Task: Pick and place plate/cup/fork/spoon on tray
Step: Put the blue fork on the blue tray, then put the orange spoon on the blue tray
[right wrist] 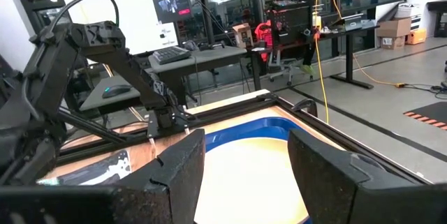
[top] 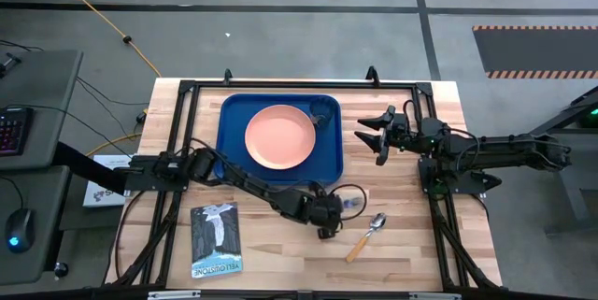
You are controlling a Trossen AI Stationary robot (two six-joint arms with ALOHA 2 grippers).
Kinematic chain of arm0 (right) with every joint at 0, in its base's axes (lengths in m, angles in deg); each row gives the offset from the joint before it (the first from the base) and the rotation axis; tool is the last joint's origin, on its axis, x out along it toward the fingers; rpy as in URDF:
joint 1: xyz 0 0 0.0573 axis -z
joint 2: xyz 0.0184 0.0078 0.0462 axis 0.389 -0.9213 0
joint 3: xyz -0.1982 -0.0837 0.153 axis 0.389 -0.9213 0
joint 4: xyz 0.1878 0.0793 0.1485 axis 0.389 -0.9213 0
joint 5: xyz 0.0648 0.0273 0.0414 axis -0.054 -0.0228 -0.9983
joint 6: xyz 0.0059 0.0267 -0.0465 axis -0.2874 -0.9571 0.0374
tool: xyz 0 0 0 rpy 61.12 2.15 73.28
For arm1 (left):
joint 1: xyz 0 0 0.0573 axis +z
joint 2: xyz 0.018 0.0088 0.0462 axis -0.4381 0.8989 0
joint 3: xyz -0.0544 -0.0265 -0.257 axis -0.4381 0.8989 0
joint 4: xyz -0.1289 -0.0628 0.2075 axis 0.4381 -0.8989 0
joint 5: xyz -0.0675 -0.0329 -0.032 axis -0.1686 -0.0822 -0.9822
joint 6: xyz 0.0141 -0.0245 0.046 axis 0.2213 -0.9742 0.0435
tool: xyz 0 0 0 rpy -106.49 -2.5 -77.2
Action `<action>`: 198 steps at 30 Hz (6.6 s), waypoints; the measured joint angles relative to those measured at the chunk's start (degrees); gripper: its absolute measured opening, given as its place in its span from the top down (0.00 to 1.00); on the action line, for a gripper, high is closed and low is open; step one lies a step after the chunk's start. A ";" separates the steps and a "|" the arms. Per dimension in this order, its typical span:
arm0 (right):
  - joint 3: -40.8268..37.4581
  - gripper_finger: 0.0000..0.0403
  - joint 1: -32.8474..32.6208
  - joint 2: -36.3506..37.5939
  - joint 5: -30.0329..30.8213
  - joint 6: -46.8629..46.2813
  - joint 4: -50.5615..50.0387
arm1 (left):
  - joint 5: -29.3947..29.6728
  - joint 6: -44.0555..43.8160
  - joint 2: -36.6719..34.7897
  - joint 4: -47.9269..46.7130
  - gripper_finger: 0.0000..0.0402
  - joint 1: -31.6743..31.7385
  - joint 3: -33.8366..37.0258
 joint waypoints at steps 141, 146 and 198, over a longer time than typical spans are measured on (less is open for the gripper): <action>-0.07 0.51 -0.01 -0.37 4.46 0.02 -0.84 | -4.79 23.79 -96.57 37.89 0.71 8.95 75.65; -0.07 0.51 -0.47 -0.43 -7.02 -4.21 4.33 | -4.81 23.36 -96.57 37.89 0.71 8.95 75.65; 36.10 0.51 -44.27 -55.73 -10.67 -17.90 -63.08 | -4.83 23.34 -96.56 35.88 0.71 8.95 75.65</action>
